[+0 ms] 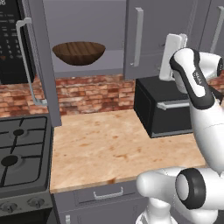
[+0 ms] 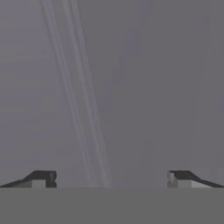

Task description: Open the cabinet. Pick the bowls from the counter and place them in the cabinet. Then close the cabinet.

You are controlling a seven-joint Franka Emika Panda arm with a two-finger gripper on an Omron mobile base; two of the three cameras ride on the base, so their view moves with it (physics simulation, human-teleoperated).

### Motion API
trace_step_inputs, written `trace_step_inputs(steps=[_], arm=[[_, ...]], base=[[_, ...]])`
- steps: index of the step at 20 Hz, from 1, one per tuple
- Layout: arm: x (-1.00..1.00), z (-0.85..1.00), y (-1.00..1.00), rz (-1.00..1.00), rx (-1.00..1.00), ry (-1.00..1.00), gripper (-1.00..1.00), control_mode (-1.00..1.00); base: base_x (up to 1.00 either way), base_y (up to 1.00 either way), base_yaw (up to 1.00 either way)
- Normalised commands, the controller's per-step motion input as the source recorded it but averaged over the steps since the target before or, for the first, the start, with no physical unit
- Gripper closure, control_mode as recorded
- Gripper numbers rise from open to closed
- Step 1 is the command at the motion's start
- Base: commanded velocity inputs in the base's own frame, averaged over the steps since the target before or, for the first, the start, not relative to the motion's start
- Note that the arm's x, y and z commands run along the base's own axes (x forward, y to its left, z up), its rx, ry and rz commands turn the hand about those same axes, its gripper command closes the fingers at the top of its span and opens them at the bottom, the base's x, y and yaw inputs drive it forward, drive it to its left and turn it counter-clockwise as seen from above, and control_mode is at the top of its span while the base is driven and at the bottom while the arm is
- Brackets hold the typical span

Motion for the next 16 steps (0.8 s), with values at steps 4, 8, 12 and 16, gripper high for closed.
trace_step_inputs(steps=[4,8,12,16], arm=[[0.71,-0.28,0.0,-0.06,0.0,0.0,-1.0,-1.0],[0.67,-0.21,0.0,-0.06,0.0,0.0,-1.0,-1.0],[0.59,-0.22,0.0,-0.04,0.0,0.0,-1.0,-1.0],[0.49,-0.22,0.0,-0.02,0.0,0.0,-1.0,-1.0]], base=[[0.0,0.0,0.0],[0.0,0.0,0.0],[0.0,0.0,0.0],[0.0,0.0,0.0]])
